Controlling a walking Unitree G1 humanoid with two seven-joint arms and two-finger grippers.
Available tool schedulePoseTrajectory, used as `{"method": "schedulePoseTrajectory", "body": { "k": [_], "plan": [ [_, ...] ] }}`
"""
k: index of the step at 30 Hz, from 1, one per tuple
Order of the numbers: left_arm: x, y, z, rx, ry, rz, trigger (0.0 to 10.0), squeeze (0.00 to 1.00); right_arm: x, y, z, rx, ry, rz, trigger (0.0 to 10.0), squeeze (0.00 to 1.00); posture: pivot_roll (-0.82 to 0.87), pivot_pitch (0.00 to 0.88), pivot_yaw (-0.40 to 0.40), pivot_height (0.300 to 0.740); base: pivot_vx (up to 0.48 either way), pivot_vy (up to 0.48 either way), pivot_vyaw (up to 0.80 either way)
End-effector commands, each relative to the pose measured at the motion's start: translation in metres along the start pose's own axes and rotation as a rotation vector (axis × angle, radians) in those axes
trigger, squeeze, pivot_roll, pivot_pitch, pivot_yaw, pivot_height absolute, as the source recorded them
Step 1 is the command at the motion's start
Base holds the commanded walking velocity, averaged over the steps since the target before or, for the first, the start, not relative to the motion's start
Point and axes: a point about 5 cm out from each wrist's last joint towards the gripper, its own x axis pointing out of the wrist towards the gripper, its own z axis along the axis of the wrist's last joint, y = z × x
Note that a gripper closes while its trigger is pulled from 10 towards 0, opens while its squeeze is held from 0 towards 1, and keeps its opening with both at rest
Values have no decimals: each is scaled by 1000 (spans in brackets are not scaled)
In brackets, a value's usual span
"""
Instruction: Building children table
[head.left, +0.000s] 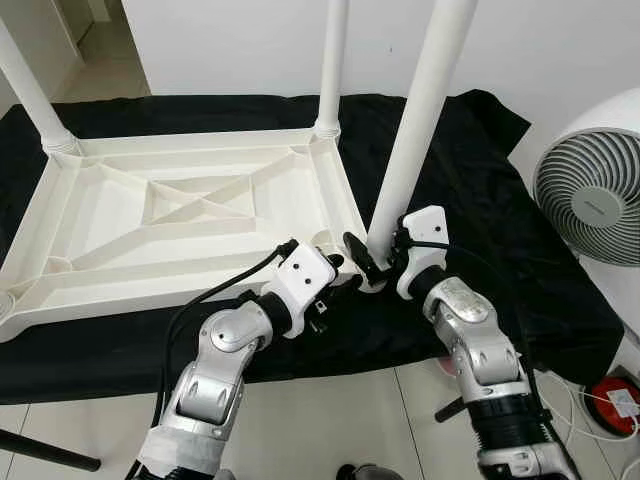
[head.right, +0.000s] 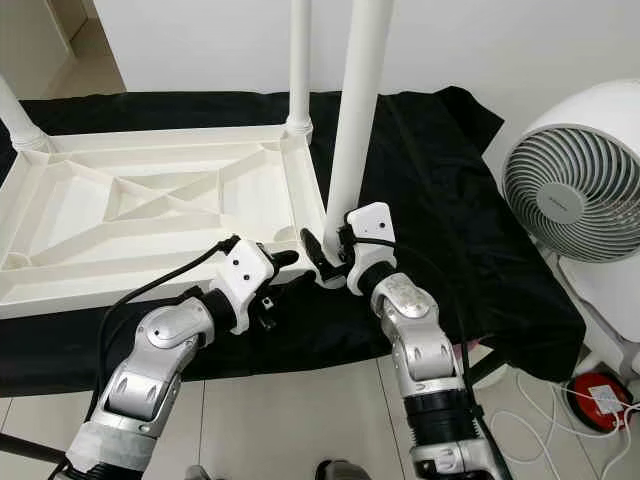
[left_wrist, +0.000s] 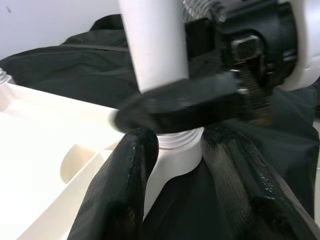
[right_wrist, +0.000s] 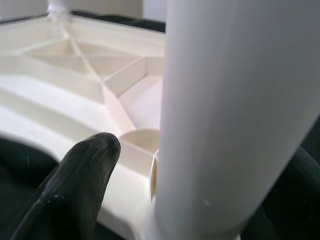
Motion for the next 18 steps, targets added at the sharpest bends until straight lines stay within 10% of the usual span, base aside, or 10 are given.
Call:
{"method": "schedulePoseTrajectory", "body": {
  "k": [1, 12, 13, 15, 16, 18],
  "plan": [
    [0, 5, 0, 3, 2, 102, 10000, 0, 1, 2, -6, 10, 17, 82, 10000, 0, -126, 71, 3, 740, 0, 0, 0],
    [1, 4, 2, 5, -3, 97, 10000, 0, 31, -1, -21, 16, 75, 218, 8863, 0, -135, 74, 5, 740, 0, 0, 0],
    [1, 4, 2, 5, -2, 96, 10000, 0, 32, 0, -23, 11, 80, 223, 4275, 0, -125, 76, 8, 740, 0, 0, 0],
    [1, 4, 2, 6, -2, 96, 10000, 0, 33, 0, -24, 7, 80, 233, 4275, 0, -125, 76, 8, 740, 0, 0, 0],
    [0, 5, 2, 7, -2, 98, 10000, 0, 33, -1, -25, 8, 78, 241, 510, 0, -120, 76, 8, 740, 0, 0, 0],
    [0, 6, 2, 8, -1, 102, 10000, 0, 32, -1, -25, 14, 77, 246, 0, 0, -116, 77, 7, 740, 0, 0, 0]
  ]
}}
